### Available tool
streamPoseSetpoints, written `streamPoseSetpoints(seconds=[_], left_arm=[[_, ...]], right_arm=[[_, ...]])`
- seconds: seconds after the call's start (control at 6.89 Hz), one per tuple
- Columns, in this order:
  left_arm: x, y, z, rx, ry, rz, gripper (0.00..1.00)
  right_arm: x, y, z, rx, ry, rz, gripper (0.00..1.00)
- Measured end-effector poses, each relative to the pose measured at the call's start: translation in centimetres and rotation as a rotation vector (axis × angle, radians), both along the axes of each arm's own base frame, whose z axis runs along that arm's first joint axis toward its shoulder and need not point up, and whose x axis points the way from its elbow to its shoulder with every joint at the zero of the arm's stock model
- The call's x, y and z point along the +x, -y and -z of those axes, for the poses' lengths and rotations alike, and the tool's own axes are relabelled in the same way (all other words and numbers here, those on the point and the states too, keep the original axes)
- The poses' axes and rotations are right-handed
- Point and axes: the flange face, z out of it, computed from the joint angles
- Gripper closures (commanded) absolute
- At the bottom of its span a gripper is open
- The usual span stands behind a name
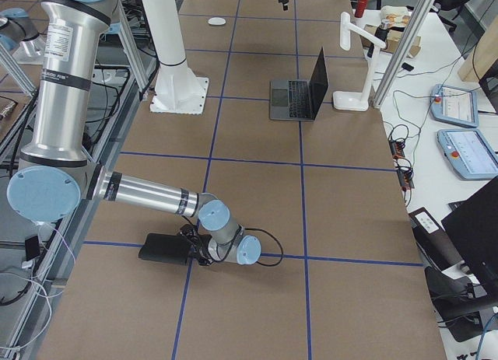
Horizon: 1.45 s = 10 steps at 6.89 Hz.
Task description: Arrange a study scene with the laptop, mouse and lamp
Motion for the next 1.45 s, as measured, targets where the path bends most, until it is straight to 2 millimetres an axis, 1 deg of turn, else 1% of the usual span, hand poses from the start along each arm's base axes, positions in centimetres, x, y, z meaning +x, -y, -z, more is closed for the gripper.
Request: streamPoseSetpoints(seconds=[0.15, 0.29, 0.58, 0.87, 1.02, 1.31, 1.45], left_arm=[[0.0, 0.0, 0.0, 0.001, 0.0, 0.0, 0.01], [0.0, 0.0, 0.0, 0.0, 0.0, 0.0, 0.01], [-0.1, 0.0, 0.1, 0.001, -0.001, 0.002, 0.01], [-0.3, -0.2, 0.3, 0.003, -0.005, 0.007, 0.01], [-0.3, -0.3, 0.4, 0.002, -0.008, 0.01, 0.01], [-0.4, -0.5, 0.6, 0.003, -0.012, 0.013, 0.01], [-0.5, -0.6, 0.7, 0.005, -0.014, 0.012, 0.01]], right_arm=[[-0.7, -0.1, 0.0, -0.006, 0.011, -0.001, 0.05], [-0.9, -0.4, -0.2, -0.008, 0.018, 0.007, 0.05], [-0.3, -1.6, -1.0, -0.008, 0.027, 0.026, 0.05], [0.0, -2.2, -1.2, -0.016, 0.027, 0.034, 0.05], [-0.1, -2.2, -0.8, -0.029, 0.024, 0.03, 0.05], [-0.3, -1.9, 1.0, -0.063, 0.014, 0.026, 0.05], [-0.3, -2.0, 1.3, -0.073, 0.013, 0.028, 0.04]])
